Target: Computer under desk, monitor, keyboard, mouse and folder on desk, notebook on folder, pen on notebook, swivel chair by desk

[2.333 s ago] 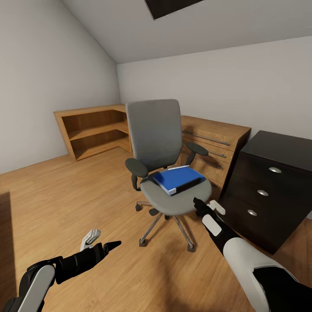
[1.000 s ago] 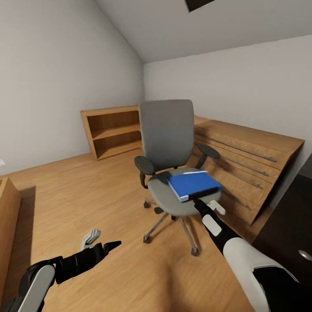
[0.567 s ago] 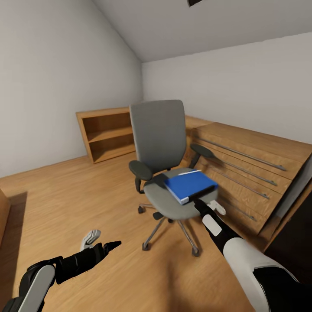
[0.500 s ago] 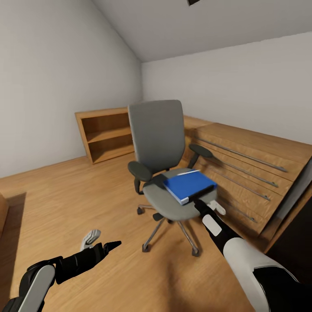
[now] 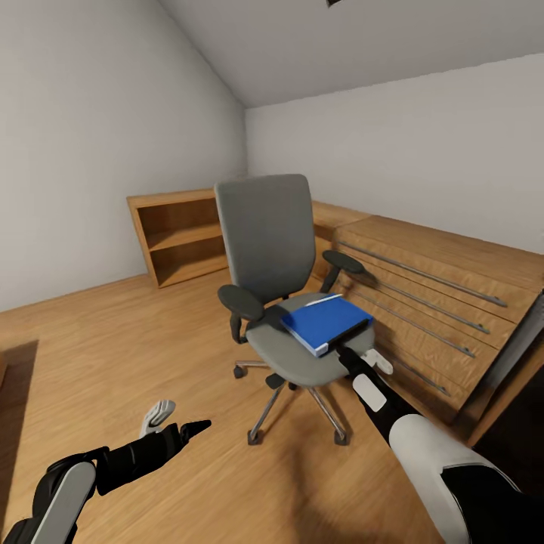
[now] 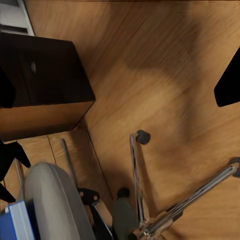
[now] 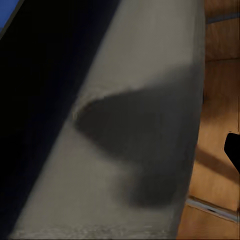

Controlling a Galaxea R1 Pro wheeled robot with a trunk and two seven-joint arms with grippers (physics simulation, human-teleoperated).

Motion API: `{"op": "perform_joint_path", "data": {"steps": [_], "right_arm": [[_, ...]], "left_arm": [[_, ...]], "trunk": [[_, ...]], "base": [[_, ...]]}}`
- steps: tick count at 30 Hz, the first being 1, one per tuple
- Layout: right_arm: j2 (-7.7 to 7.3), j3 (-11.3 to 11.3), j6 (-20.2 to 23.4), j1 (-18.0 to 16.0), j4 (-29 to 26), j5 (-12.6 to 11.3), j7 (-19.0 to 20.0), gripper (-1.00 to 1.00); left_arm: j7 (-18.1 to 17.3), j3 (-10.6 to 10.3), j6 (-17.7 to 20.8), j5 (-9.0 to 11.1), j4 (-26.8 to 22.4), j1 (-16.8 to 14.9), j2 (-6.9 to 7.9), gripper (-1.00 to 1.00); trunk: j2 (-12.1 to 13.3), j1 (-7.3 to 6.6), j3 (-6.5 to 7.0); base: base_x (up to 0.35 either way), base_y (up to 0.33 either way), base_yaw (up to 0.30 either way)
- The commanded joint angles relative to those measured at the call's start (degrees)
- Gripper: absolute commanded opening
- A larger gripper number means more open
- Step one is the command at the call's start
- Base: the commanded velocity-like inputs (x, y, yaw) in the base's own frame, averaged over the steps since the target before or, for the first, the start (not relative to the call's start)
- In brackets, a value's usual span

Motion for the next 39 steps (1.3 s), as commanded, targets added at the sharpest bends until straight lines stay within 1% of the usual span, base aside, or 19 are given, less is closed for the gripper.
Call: {"op": "perform_joint_path", "data": {"steps": [1,12,13,14,16,17,18,19,22,25,26,28,30,34,35,37,38,39], "right_arm": [[-0.03,0.5,-0.3,0.0,0.0,-0.5,-0.3,1.00],[0.05,0.6,-0.4,0.0,0.0,-0.4,-0.2,1.00],[0.06,0.6,-0.4,0.0,0.1,-0.2,-0.2,1.00],[0.09,0.6,-0.4,0.0,0.2,-0.1,-0.1,1.00],[0.12,0.7,-0.4,0.0,0.2,0.3,-0.1,1.00],[0.14,0.7,-0.4,0.0,0.3,0.6,0.0,1.00],[0.16,0.8,-0.4,0.0,0.3,0.9,0.0,1.00],[0.22,0.8,-0.5,0.0,0.3,2.0,0.0,1.00],[0.30,0.8,-0.5,0.1,0.3,4.1,0.2,1.00],[0.35,0.8,-0.6,0.4,0.3,6.4,0.3,1.00],[0.37,0.8,-0.8,0.7,0.3,7.7,0.4,1.00],[0.39,0.8,-1.2,0.9,0.3,9.0,0.5,1.00],[0.43,0.9,-1.6,1.0,0.4,9.5,0.5,1.00],[0.85,1.1,-4.9,2.4,0.7,10.5,0.5,1.00],[0.95,1.5,-6.3,3.2,0.7,11.2,0.5,1.00],[1.09,2.4,-8.6,5.0,0.7,13.2,0.5,1.00],[1.24,3.0,-10.2,6.3,0.8,15.0,0.5,1.00],[1.39,3.3,-11.0,7.1,0.8,16.0,0.4,1.00]], "left_arm": [[-0.6,0.1,0.2,-0.5,0.0,0.0,-0.01,1.00],[-0.5,0.0,0.2,-0.5,0.5,0.0,-0.01,1.00],[-0.5,0.0,0.2,-1.5,2.2,0.0,0.01,1.00],[-0.6,0.1,0.2,-2.5,2.7,0.0,-0.03,1.00],[-0.6,0.1,0.2,-3.8,3.1,0.0,-0.10,1.00],[-0.6,0.1,0.1,-5.2,3.3,0.0,-0.16,1.00],[-0.6,0.1,0.1,-5.9,3.4,0.0,-0.20,1.00],[-0.6,0.0,0.0,-7.3,3.5,0.0,-0.26,1.00],[-0.6,0.0,-0.5,-8.8,3.6,0.0,-0.35,1.00],[-0.6,0.0,-1.5,-9.8,3.9,0.0,-0.38,1.00],[-0.6,-0.1,-2.4,-10.1,4.4,0.0,-0.37,1.00],[-0.6,-0.2,-3.6,-10.5,5.3,0.0,-0.36,1.00],[-0.6,-0.3,-4.3,-10.7,5.7,0.0,-0.36,1.00],[-0.7,-0.5,-6.2,-11.1,6.6,0.0,-0.42,1.00],[-0.7,-0.9,-7.1,-11.2,6.7,0.0,-0.43,1.00],[-0.7,-2.0,-8.5,-11.4,6.9,0.0,-0.40,1.00],[-0.7,-2.8,-9.7,-11.8,7.2,0.0,-0.39,1.00],[-0.6,-3.2,-10.3,-12.2,7.4,0.0,-0.38,1.00]], "trunk": [[0.0,-0.03,-0.05],[0.0,-0.03,-0.05],[0.0,-0.03,-0.05],[0.0,-0.03,-0.05],[0.0,-0.03,-0.05],[0.0,-0.03,-0.05],[0.0,-0.03,-0.05],[0.0,-0.03,-0.05],[0.0,-0.03,-0.05],[0.0,-0.03,-0.05],[0.0,-0.03,-0.05],[0.0,-0.03,-0.05],[0.0,-0.03,-0.05],[0.0,-0.03,-0.05],[0.0,-0.03,-0.05],[0.8,-0.47,0.31],[1.2,-0.69,0.49],[1.6,-0.91,0.67]], "base": [[-0.261,0.000,0.000],[-0.325,-0.006,0.000],[-0.338,-0.075,0.000],[-0.338,-0.082,0.000],[-0.338,-0.086,0.000],[-0.338,-0.089,0.000],[-0.338,-0.090,0.000],[-0.335,-0.091,0.000],[-0.320,-0.092,0.000],[-0.273,-0.095,0.000],[-0.226,-0.098,0.000],[-0.196,-0.096,0.000],[-0.146,-0.078,0.000],[-0.058,-0.031,0.000],[-0.022,-0.012,0.000],[-0.013,-0.007,0.000],[-0.007,-0.004,0.000],[-0.006,-0.003,0.000]]}}
